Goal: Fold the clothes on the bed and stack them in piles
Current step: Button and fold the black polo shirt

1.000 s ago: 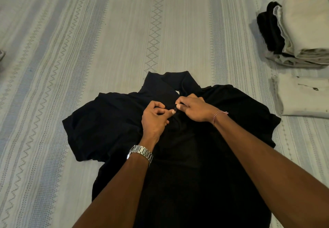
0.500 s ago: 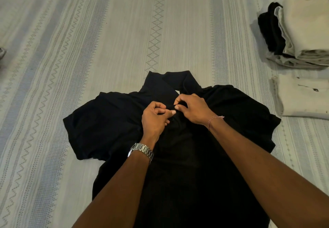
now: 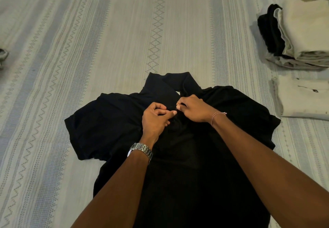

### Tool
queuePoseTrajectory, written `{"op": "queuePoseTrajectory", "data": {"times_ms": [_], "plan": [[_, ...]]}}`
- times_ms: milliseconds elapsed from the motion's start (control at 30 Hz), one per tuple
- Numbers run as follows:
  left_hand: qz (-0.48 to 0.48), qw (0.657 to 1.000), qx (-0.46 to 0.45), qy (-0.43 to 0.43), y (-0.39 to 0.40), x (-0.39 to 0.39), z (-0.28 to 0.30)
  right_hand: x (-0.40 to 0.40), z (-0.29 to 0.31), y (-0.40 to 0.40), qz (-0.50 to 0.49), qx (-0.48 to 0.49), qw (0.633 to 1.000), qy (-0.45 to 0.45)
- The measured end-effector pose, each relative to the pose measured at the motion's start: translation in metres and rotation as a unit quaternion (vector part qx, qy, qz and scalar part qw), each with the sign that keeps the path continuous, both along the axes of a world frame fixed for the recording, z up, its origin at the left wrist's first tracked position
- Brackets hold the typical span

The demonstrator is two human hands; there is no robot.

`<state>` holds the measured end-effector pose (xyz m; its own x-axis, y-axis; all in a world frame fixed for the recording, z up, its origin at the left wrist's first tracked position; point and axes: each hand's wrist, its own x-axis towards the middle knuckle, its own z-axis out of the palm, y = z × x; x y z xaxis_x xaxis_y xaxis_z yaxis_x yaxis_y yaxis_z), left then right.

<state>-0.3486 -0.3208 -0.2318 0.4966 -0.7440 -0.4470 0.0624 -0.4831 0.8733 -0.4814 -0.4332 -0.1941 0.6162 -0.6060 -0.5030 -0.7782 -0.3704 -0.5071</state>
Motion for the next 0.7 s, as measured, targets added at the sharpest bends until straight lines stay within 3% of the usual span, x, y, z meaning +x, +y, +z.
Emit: {"op": "queuePoseTrajectory", "data": {"times_ms": [333, 567, 700], "plan": [[-0.006, 1.0, 0.005, -0.019, -0.001, 0.0, -0.004, 0.002, -0.003, 0.002, 0.027, -0.036, 0.999, 0.027], [-0.008, 1.0, 0.006, -0.027, 0.001, 0.0, -0.003, -0.006, -0.016, 0.021, -0.04, -0.127, 0.987, -0.087], [-0.01, 1.0, 0.005, 0.005, 0.003, 0.003, 0.001, -0.017, -0.022, 0.039, -0.105, -0.26, 0.947, -0.158]]}}
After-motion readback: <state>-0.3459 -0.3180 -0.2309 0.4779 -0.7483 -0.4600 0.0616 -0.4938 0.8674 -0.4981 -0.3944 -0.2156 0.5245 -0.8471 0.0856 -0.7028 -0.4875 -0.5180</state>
